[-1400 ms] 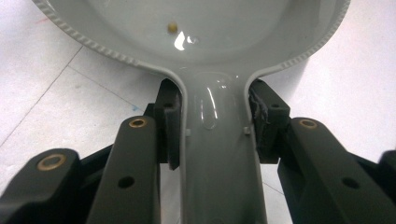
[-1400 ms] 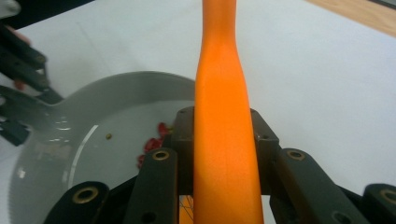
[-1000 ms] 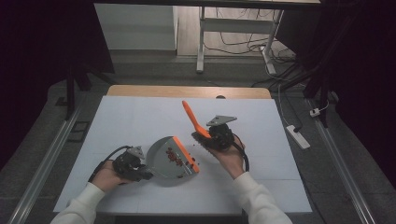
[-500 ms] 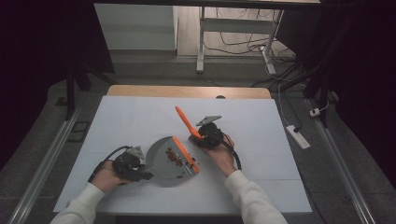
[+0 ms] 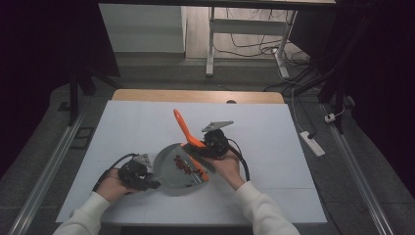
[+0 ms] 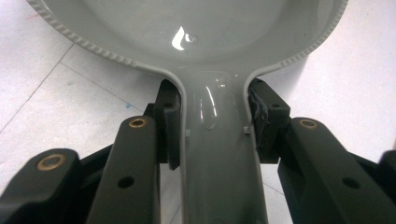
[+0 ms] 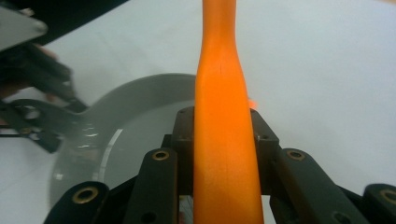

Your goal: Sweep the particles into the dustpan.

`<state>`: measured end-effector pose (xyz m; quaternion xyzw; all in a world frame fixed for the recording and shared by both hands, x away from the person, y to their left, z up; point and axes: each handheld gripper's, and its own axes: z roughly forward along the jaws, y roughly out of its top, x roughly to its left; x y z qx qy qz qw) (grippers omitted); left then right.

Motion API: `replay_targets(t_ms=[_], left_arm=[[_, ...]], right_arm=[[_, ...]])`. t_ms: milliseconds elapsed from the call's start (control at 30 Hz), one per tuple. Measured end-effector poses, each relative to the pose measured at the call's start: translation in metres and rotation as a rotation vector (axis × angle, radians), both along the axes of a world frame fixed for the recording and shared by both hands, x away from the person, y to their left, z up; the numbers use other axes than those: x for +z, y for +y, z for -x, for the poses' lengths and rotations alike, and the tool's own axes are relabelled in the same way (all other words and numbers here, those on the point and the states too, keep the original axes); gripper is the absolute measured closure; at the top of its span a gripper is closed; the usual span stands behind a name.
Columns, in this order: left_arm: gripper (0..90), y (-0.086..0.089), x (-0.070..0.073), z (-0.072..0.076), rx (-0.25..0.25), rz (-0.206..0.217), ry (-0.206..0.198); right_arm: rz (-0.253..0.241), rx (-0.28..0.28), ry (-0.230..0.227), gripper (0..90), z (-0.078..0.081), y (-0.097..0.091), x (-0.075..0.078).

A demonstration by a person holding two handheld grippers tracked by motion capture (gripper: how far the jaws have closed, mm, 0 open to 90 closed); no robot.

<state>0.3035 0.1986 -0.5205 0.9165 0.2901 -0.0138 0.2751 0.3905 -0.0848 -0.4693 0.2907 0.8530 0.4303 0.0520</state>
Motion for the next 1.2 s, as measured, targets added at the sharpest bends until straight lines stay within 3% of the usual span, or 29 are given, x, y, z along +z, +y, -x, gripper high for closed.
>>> replay_targets(t_ms=[167, 433, 533, 667, 867, 967, 1067, 1133, 1200], left_arm=[[61.3, 0.0, 0.0, 0.0, -0.002, 0.0, 0.003], [61.2, -0.001, -0.001, -0.001, -0.006, -0.002, 0.006], [61.2, -0.001, -0.001, -0.001, -0.006, -0.002, 0.006], [61.2, -0.001, -0.001, -0.001, -0.01, -0.005, 0.005], [61.2, -0.002, -0.001, -0.001, -0.011, -0.008, 0.005], [61.2, -0.002, -0.001, 0.0, -0.006, -0.005, 0.004], [61.2, -0.002, -0.001, 0.0, -0.008, -0.006, 0.003], [61.2, -0.002, -0.001, 0.0, -0.008, -0.005, 0.003], [61.2, -0.002, -0.001, 0.0, -0.008, -0.005, 0.004]], right_arm=[[0.045, -0.043, -0.04, 70.3, -0.004, -0.012, 0.003], [0.169, -0.129, -0.132, 70.3, -0.01, -0.027, 0.001], [0.222, -0.156, -0.127, 70.3, -0.018, -0.03, -0.009], [0.262, -0.145, -0.094, 70.4, -0.024, -0.027, -0.024], [0.224, -0.081, -0.062, 70.3, -0.01, -0.009, -0.025], [0.084, 0.009, 0.072, 70.4, -0.004, -0.001, -0.025], [0.058, 0.033, 0.038, 70.4, 0.001, 0.004, -0.016], [0.039, 0.016, 0.016, 70.3, 0.001, 0.0, -0.011], [0.053, -0.016, -0.008, 70.3, -0.001, -0.007, -0.008]])
